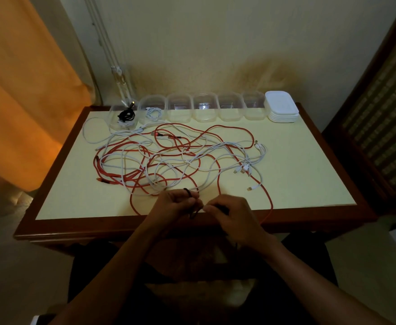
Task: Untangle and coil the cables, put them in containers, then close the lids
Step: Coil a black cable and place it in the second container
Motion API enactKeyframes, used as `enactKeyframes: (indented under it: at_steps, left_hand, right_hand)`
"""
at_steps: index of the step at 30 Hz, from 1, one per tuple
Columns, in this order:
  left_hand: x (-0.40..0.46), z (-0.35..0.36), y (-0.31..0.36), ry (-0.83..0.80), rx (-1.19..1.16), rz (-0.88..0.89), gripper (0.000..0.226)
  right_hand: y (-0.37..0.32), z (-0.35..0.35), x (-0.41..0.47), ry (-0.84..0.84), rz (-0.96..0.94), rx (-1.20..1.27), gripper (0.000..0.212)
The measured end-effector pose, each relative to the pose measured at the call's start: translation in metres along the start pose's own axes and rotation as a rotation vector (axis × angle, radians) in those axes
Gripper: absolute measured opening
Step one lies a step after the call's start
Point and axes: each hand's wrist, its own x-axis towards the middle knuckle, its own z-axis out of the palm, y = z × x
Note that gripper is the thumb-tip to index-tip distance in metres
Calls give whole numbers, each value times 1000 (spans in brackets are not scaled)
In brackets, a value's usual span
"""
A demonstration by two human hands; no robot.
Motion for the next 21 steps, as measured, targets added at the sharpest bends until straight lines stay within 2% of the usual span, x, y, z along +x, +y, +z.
enactKeyframes:
  at_steps: [3, 6, 9, 12, 14, 17, 21]
  left_hand:
    - [-5, 6, -4, -151, -2, -73, 21]
    - [-10, 21, -5, -237, -176, -158, 28]
    - [-12, 35, -4, -269, -347, -193, 32]
    - [-11, 39, -1, -234, -480, -236, 38]
    - [-11, 38, 1, -209, -478, -228, 39]
    - [-12, 36, 2, -215, -378, -152, 24]
    - [-16, 37, 6, -220, -371, -148, 26]
  right_hand:
    - [0, -12, 14, 43, 53, 42, 3]
    - [1, -18, 22, 94, 140, 159, 12]
    - [-1, -18, 26, 126, 191, 264, 11]
    - [2, -15, 28, 180, 225, 314, 11]
    - [4, -13, 27, 195, 255, 335, 14]
    - [9, -9, 23, 167, 321, 352, 17]
    - [26, 0, 18, 74, 461, 588, 18]
